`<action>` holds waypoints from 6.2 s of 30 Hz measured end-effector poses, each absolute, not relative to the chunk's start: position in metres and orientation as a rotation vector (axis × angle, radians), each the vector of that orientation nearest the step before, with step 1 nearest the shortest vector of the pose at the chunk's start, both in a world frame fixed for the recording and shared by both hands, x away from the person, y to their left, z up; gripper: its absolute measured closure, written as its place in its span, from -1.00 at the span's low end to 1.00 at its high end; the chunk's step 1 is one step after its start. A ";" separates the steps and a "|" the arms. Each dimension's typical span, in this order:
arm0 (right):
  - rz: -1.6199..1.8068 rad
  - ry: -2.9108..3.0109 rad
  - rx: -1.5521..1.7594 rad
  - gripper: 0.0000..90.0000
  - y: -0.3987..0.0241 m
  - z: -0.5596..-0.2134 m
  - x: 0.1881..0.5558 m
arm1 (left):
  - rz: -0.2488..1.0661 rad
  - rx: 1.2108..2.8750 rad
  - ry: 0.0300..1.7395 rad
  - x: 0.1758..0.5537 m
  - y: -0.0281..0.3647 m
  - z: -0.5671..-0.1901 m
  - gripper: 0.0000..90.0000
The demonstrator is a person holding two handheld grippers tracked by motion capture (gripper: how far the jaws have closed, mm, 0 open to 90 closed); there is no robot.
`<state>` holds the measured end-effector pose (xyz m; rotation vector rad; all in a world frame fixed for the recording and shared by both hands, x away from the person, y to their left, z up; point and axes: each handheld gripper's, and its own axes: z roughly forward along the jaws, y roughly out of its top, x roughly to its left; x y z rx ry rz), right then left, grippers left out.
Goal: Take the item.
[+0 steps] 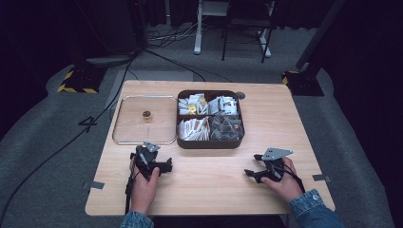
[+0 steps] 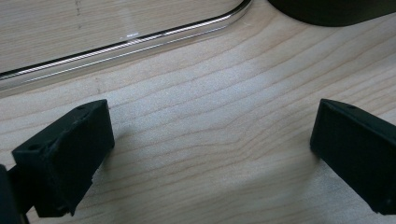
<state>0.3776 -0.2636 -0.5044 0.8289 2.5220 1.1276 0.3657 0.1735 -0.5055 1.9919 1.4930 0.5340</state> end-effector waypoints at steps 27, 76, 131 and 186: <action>1.160 2.534 0.879 -0.22 -0.258 -0.478 0.388 | 0.534 1.992 1.493 0.366 0.173 -0.505 -1.00; 1.330 2.256 1.080 0.09 -0.221 -0.369 0.522 | 0.540 1.987 1.507 0.369 0.174 -0.505 -1.00; 1.140 2.344 1.434 0.43 -0.139 -0.435 0.589 | 0.544 1.991 1.505 0.371 0.174 -0.505 -1.00; 1.471 2.237 1.328 0.92 -0.188 -0.345 0.532 | 0.539 1.985 1.510 0.371 0.173 -0.505 -1.00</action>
